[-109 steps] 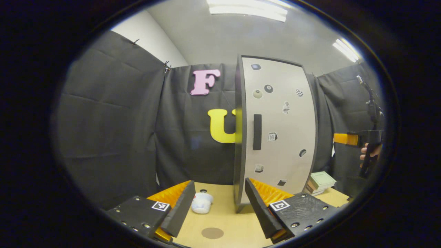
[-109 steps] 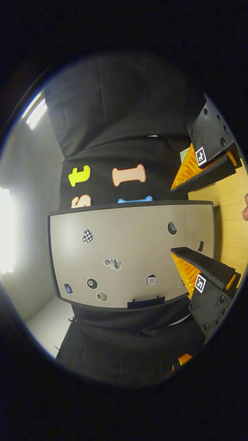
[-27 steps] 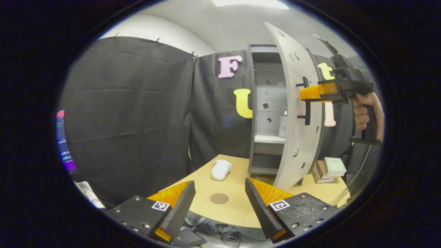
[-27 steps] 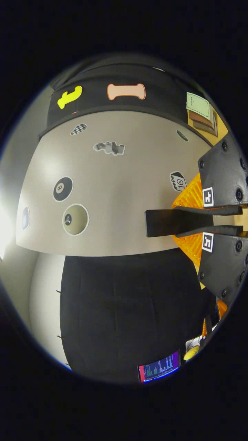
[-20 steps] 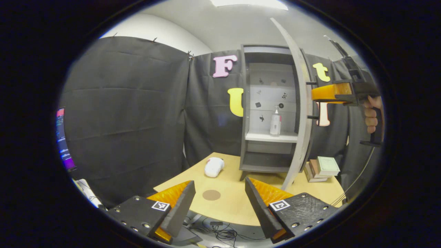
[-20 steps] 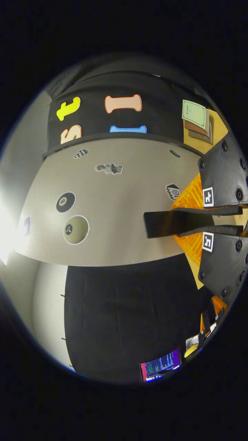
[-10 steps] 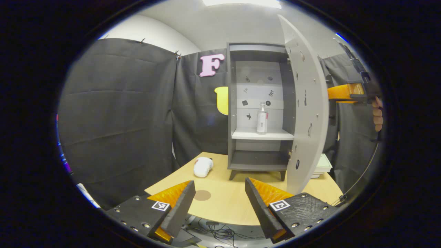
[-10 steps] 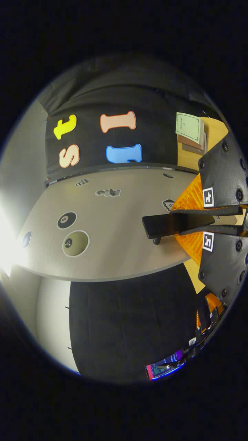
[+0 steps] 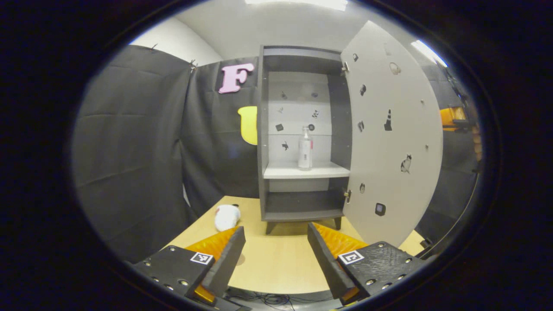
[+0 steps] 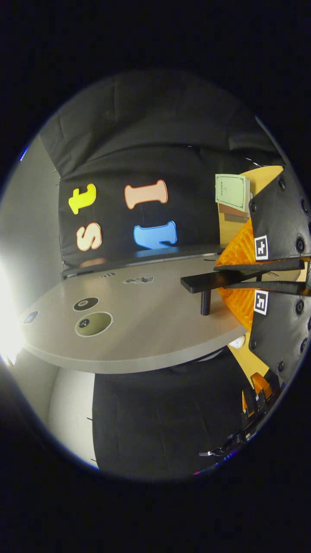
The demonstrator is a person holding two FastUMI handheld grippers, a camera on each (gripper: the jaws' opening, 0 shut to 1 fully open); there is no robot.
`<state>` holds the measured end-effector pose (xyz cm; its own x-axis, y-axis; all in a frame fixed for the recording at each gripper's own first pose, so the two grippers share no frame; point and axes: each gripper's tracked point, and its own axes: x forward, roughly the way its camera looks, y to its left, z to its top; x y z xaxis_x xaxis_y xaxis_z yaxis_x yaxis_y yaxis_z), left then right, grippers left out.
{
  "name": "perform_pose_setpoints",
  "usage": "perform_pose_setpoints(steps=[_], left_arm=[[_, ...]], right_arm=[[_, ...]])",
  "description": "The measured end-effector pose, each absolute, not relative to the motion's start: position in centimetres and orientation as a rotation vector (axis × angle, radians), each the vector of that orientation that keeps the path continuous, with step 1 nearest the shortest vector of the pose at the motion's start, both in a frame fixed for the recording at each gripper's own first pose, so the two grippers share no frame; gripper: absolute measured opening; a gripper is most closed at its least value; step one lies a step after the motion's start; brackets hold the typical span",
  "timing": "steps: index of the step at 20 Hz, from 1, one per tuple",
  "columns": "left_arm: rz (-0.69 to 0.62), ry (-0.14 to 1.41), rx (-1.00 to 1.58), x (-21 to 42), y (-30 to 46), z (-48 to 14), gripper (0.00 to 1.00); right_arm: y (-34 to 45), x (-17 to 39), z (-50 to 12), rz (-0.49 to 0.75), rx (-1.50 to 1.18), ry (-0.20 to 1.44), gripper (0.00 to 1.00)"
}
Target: Open the cabinet door with the right hand, grasp the bottle in the cabinet with the left hand and place it on the coaster, then close the cabinet door with the right hand.
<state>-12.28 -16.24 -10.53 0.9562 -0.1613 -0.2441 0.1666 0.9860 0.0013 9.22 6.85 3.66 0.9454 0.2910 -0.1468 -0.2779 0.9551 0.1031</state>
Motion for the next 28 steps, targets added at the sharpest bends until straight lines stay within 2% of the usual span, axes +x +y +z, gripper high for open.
perform_pose_setpoints(steps=[2,9,12,15,18,23,28], left_arm=[[-0.209,0.242,0.033,-10.4,-16.1,-10.3,0.91],[-0.335,0.234,0.014,-3.1,-14.7,-11.0,0.89],[-0.383,0.231,0.013,-1.6,-14.0,-11.2,0.89],[-0.421,0.225,0.021,-0.3,-13.2,-11.2,0.89],[-0.473,0.21,0.029,0.6,-13.3,-10.7,0.89],[-0.52,0.156,0.015,2.6,-15.0,-8.4,0.89],[-0.538,0.131,-0.045,5.3,-18.1,-6.0,0.88]], right_arm=[[6.1,9.4,3.5,0.242,0.128,0.16,0.09],[6.2,8.3,3.4,0.116,0.113,0.137,0.05],[5.5,7.4,3.2,0.052,0.131,0.124,0.07],[4.6,5.7,2.5,-0.037,0.17,0.131,0.1],[2.6,3.5,3.0,-0.143,0.161,0.111,0.04],[-1.9,1.7,3.2,-0.297,0.143,0.108,0.04],[-4.5,4.6,2.5,-0.32,0.138,0.112,0.05]])
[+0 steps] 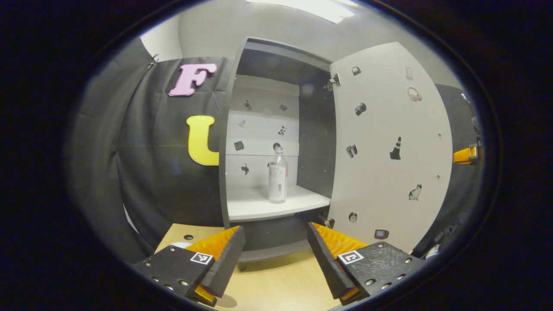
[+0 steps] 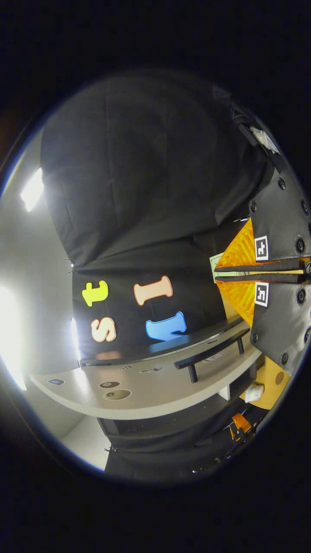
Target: Open the cabinet door with the right hand, grasp the bottle in the cabinet with the left hand and place it on the coaster, then close the cabinet door with the right hand.
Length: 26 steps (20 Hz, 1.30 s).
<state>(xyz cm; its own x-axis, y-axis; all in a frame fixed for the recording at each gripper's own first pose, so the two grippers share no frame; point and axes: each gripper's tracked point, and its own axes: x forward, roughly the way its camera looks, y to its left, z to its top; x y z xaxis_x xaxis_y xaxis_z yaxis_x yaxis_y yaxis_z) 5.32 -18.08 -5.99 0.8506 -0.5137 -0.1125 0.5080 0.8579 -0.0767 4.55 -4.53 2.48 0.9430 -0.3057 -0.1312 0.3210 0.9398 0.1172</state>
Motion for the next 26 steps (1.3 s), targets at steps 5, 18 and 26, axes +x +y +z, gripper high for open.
perform_pose_setpoints(steps=[5,18,26], left_arm=[[-0.514,0.079,-0.044,9.3,-20.4,-2.7,0.87],[-0.517,0.088,0.038,21.4,-27.6,-1.8,0.89],[-0.533,0.111,0.049,26.2,-30.9,-4.0,0.88]], right_arm=[[-7.0,9.5,1.9,-0.311,0.07,0.113,0.0],[-11.8,17.7,-0.7,-0.309,0.006,0.133,0.44],[-14.8,20.2,-3.4,-0.382,-0.006,0.206,0.96]])
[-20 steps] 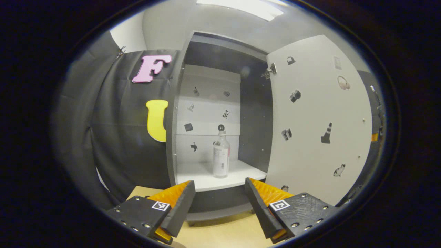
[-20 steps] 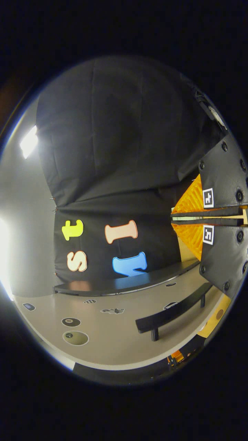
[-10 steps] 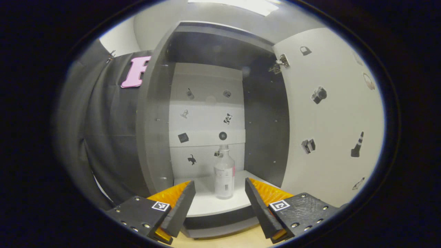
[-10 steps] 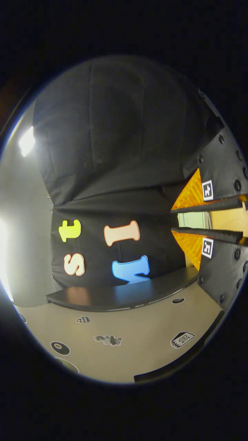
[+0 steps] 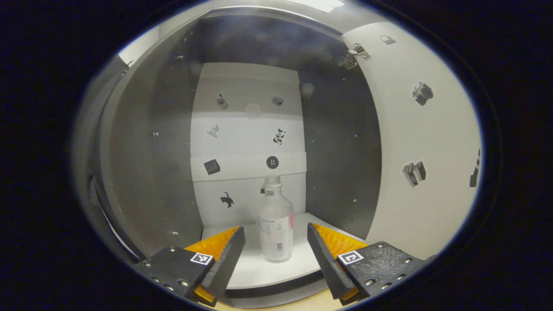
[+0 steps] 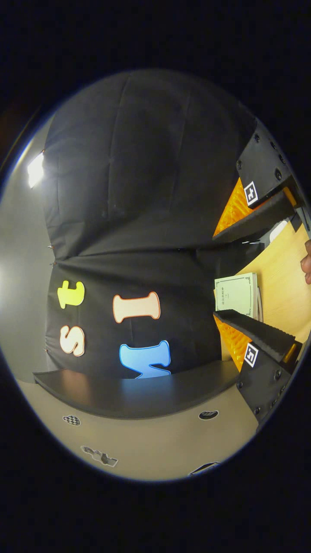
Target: Open the cabinet door with the right hand, grasp the bottle in the cabinet with the left hand and place it on the coaster, then close the cabinet door with the right hand.
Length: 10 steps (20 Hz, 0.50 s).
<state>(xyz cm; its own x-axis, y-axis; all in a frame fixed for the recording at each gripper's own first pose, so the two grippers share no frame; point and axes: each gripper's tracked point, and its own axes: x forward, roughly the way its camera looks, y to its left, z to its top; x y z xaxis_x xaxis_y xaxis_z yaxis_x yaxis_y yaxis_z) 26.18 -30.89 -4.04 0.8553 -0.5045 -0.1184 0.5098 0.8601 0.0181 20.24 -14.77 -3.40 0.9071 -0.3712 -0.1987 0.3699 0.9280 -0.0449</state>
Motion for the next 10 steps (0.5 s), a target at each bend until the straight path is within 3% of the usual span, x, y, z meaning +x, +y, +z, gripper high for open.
perform_pose_setpoints(steps=[10], left_arm=[[-0.537,0.129,-0.01,30.8,-33.2,-6.2,0.87]], right_arm=[[-17.7,23.4,-4.5,-0.396,0.017,0.24,0.99]])
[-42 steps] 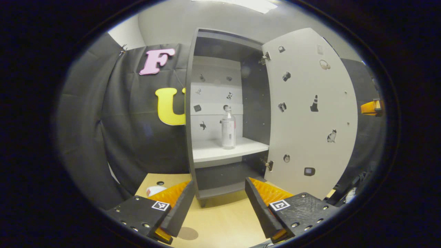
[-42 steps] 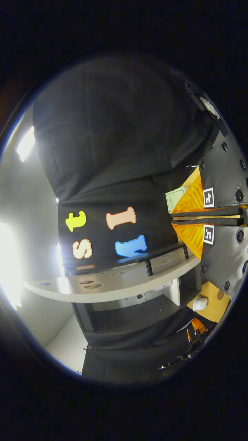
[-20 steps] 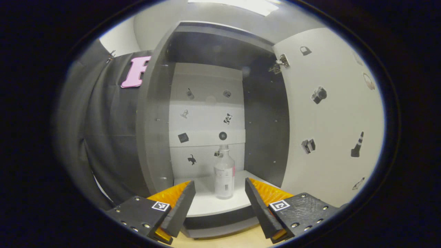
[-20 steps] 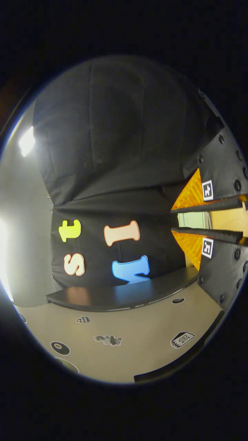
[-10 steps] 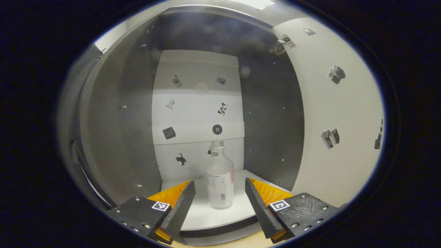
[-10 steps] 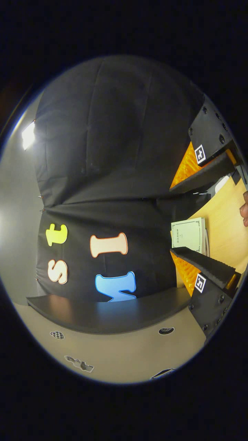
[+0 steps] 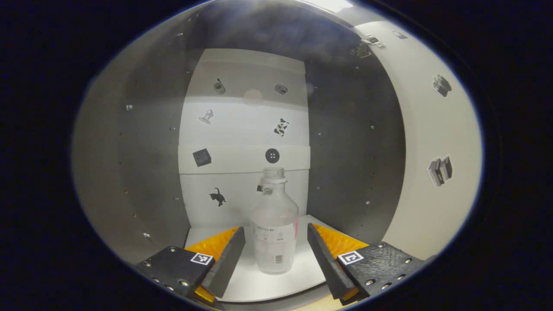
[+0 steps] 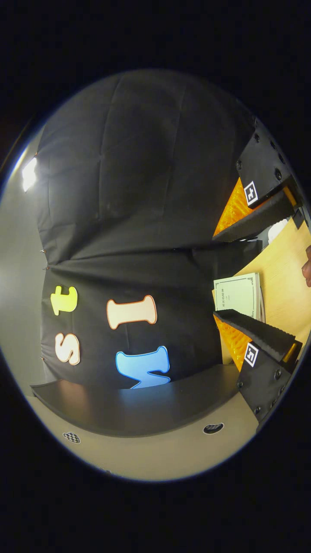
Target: Open the cabinet door with the right hand, grasp the bottle in the cabinet with the left hand and place it on the coaster, then close the cabinet door with the right hand.
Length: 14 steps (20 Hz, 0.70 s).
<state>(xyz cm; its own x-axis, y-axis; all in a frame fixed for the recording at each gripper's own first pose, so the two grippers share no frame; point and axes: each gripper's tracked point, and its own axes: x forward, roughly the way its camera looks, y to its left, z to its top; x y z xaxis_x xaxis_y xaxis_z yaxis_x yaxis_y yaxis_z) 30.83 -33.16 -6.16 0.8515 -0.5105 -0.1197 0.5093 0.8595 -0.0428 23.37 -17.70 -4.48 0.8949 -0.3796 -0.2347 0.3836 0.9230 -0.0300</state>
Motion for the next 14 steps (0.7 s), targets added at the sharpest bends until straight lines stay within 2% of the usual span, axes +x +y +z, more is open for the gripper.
perform_pose_setpoints(steps=[1,2,8,9,11,12,13,14], left_arm=[[-0.541,0.119,-0.013,31.3,-33.5,-5.9,0.89],[-0.542,0.11,-0.001,31.6,-33.8,-5.9,0.87],[-0.539,0.074,0.072,33.2,-34.9,-5.9,0.88],[-0.542,0.069,0.068,33.4,-35.0,-5.8,0.88],[-0.542,0.064,0.064,33.6,-35.1,-5.9,0.89],[-0.546,0.06,0.056,33.5,-35.2,-5.8,0.87],[-0.555,0.065,0.05,33.5,-35.4,-6.0,0.72],[-0.554,0.064,0.048,33.4,-35.3,-5.9,0.73]], right_arm=[[-17.8,23.6,-4.7,-0.4,0.011,0.242,0.95],[-18.0,23.9,-4.9,-0.402,0.004,0.243,0.99],[-18.4,24.5,-6.8,-0.416,0.03,0.276,0.99],[-18.7,24.5,-7.0,-0.421,0.04,0.281,0.95],[-19.2,24.5,-7.2,-0.433,0.057,0.281,0.99],[-19.5,24.5,-7.1,-0.439,0.064,0.28,0.99],[-19.7,24.4,-7.2,-0.443,0.069,0.281,0.99],[-19.9,24.5,-7.3,-0.443,0.076,0.286,0.99]])
